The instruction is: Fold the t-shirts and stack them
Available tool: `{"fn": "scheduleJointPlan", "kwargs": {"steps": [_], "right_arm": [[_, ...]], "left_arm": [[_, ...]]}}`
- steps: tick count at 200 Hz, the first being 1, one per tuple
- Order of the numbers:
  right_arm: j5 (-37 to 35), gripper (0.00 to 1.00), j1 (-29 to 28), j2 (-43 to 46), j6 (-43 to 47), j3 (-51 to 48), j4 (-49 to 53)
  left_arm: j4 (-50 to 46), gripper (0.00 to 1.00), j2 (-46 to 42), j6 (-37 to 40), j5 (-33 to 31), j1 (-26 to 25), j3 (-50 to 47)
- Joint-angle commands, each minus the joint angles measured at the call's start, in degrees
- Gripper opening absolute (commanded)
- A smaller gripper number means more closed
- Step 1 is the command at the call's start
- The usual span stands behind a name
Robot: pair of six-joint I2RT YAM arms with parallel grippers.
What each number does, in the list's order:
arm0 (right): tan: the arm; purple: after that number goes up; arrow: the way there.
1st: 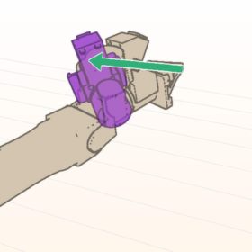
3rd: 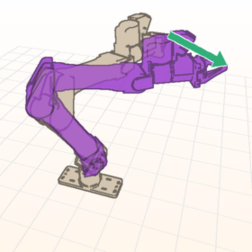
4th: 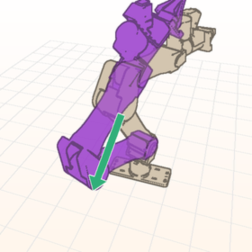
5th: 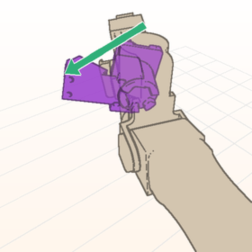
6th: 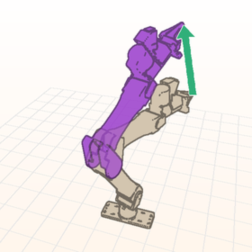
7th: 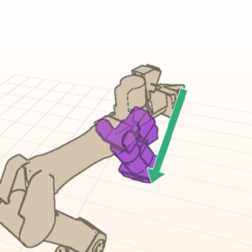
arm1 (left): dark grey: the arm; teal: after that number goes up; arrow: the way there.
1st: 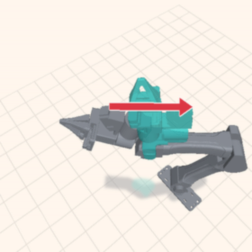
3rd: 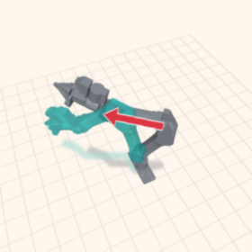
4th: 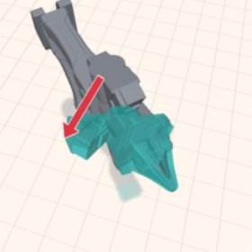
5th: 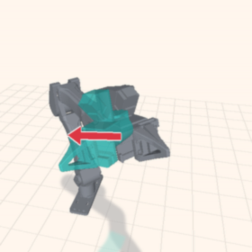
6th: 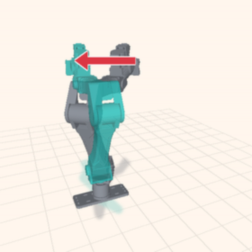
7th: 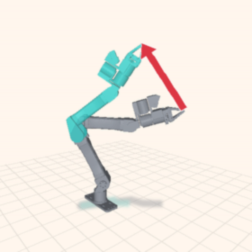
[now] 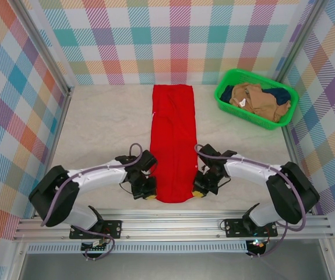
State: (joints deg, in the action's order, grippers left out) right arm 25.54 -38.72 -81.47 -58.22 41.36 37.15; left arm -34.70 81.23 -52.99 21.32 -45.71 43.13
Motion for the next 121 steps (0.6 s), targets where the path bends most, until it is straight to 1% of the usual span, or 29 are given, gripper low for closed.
{"fn": "scheduleJointPlan", "kwargs": {"steps": [1, 24, 44, 91, 121], "right_arm": [[-0.1, 0.00, 0.6, 1.4, 2.1, 4.4, 4.5], [-1.2, 0.00, 2.8, -1.8, 4.1, 9.5, 5.9], [-1.5, 0.00, 5.8, -5.9, 6.0, 14.8, 6.3], [-3.3, 0.00, 12.3, -16.5, 11.1, 31.4, 10.8], [-4.1, 0.00, 15.6, -22.9, 12.4, 40.4, 11.1]], "left_arm": [[-1.3, 0.00, -1.9, -0.1, -2.8, 0.5, 5.3], [-0.2, 0.00, 0.4, 0.0, -3.4, 4.0, 9.6], [1.1, 0.00, 4.6, 0.5, -2.7, 8.2, 13.1], [1.7, 0.00, 12.9, 2.7, -2.6, 17.9, 24.6], [2.3, 0.00, 19.9, 4.1, -1.8, 21.8, 32.9]]}}
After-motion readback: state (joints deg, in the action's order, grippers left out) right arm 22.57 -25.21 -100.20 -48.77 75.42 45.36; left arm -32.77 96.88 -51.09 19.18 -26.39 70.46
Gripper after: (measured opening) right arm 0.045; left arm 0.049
